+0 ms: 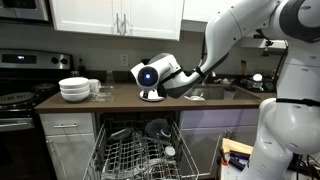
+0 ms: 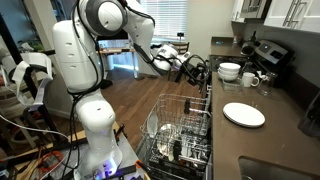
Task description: Take a plate from the stack and put it on the dishwasher rack
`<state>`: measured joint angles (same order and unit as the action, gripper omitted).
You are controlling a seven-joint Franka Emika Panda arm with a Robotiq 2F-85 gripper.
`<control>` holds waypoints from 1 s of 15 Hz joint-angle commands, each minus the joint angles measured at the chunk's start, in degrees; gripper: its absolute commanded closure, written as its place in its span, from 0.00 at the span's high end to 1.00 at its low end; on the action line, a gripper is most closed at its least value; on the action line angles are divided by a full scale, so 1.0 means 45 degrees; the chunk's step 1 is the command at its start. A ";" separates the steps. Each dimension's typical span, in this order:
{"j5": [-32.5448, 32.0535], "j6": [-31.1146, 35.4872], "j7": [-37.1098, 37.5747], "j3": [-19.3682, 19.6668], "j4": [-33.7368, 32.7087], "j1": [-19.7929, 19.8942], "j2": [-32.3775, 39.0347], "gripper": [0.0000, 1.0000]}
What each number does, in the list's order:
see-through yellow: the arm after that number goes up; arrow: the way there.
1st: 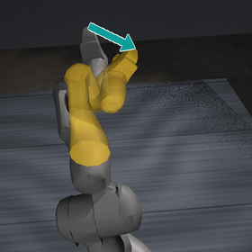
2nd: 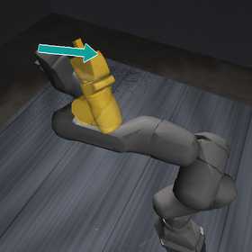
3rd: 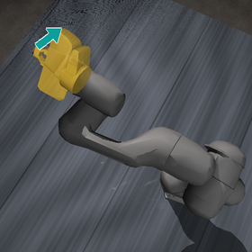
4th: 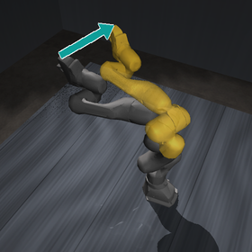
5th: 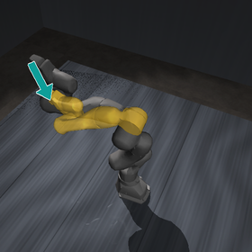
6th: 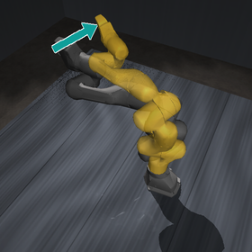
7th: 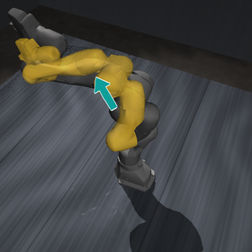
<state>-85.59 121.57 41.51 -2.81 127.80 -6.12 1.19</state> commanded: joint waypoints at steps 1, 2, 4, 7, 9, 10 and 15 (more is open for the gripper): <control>0.0638 0.1796 0.0242 0.0143 -0.0645 0.0497 0.0723 1.00; 0.0873 0.2125 0.0209 0.0201 -0.0723 0.0596 0.0852 1.00; 0.0990 0.2088 0.0116 0.0278 -0.0810 0.0693 0.1074 1.00; 0.0646 0.1354 0.0124 0.0352 -0.0823 0.0719 0.1205 1.00; 0.0649 0.1103 0.0056 0.0404 -0.0813 0.0766 0.1217 1.00; 0.0665 0.0936 0.0004 0.0433 -0.0837 0.0791 0.1251 1.00; 0.0959 0.0165 -0.0323 0.0550 -0.1001 0.0875 0.1550 0.82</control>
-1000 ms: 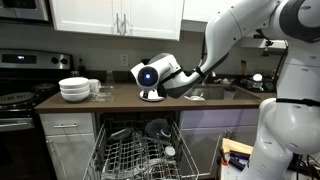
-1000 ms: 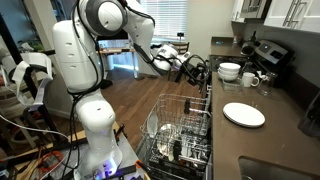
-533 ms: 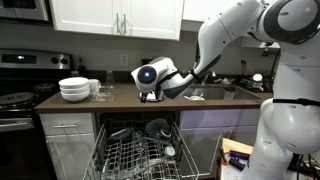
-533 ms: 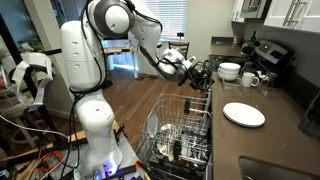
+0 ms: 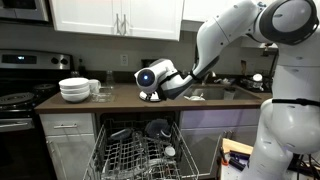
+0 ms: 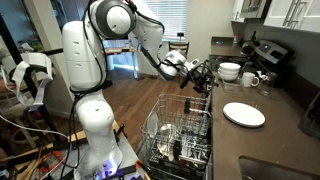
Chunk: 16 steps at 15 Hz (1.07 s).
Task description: Take a plate from the stack and put it on the dishwasher rack
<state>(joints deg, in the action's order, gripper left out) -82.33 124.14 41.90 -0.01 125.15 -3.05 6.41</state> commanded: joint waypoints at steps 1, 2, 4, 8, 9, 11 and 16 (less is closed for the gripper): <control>0.0487 -0.0641 -0.0572 -0.0072 -0.0490 0.0189 0.0479 0.82; 0.0674 -0.0780 -0.0734 -0.0058 -0.0564 0.0207 0.0577 0.76; 0.1289 -0.1201 -0.1191 -0.0062 -0.0814 0.0212 0.0832 0.94; 0.1932 -0.1752 -0.1654 -0.0137 -0.1223 0.0077 0.0970 1.00; 0.1817 -0.1836 -0.1476 -0.0185 -0.1020 -0.0007 0.0662 1.00; 0.1538 -0.1515 -0.1077 -0.0135 -0.0987 0.0085 0.0864 1.00; 0.1249 -0.1488 -0.1049 -0.0129 -0.1194 0.0114 0.1066 1.00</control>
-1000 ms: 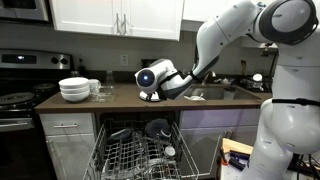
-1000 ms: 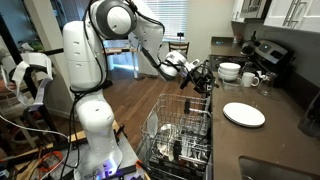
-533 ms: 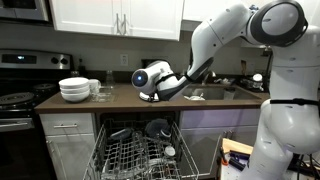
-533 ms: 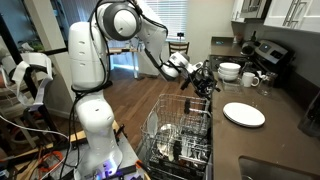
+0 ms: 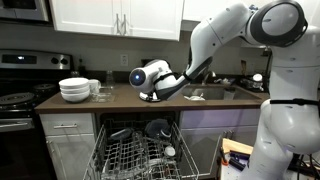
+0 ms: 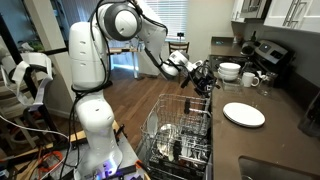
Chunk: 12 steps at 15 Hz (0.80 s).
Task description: Take a plate from the stack and put it on the dishwasher rack
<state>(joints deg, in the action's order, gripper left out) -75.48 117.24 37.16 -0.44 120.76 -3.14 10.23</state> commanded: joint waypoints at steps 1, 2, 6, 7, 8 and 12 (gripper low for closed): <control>-0.0342 -0.0064 -0.0103 -0.0006 -0.0364 0.0146 0.0362 1.00; -0.0360 -0.0076 -0.0182 0.0050 -0.0527 0.0208 0.0535 1.00; -0.0339 0.0061 -0.0443 0.0268 -0.1289 0.0422 0.1181 1.00; -0.0312 0.0166 -0.0512 0.0300 -0.1531 0.0470 0.1365 1.00; -0.0262 0.0198 -0.0577 0.0326 -0.1757 0.0494 0.1550 1.00; -0.0094 0.0486 -0.0884 0.0278 -0.2631 0.0569 0.2240 0.92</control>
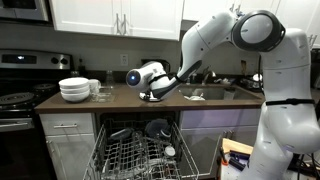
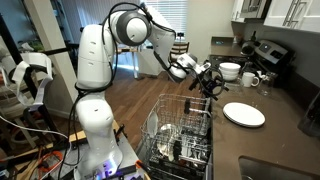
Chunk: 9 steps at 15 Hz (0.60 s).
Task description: Take a plate from the stack and put it on the dishwasher rack
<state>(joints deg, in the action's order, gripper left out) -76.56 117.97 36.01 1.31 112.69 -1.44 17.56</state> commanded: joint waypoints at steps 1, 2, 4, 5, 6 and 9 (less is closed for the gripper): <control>0.0107 0.0396 -0.0692 -0.0114 -0.0998 0.0175 0.0750 0.93; 0.0146 0.0400 -0.0750 -0.0113 -0.1163 0.0165 0.0901 0.68; 0.0164 0.0342 -0.0866 -0.0081 -0.1426 0.0156 0.1170 0.70; 0.0170 0.0261 -0.0926 -0.0058 -0.1541 0.0153 0.1301 0.80; 0.0209 0.0241 -0.0985 -0.0043 -0.1607 0.0166 0.1398 0.73; 0.0282 0.0284 -0.1105 0.0022 -0.1784 0.0227 0.1636 0.62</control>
<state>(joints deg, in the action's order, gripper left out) -76.46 119.03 33.97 1.58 106.84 -1.38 23.34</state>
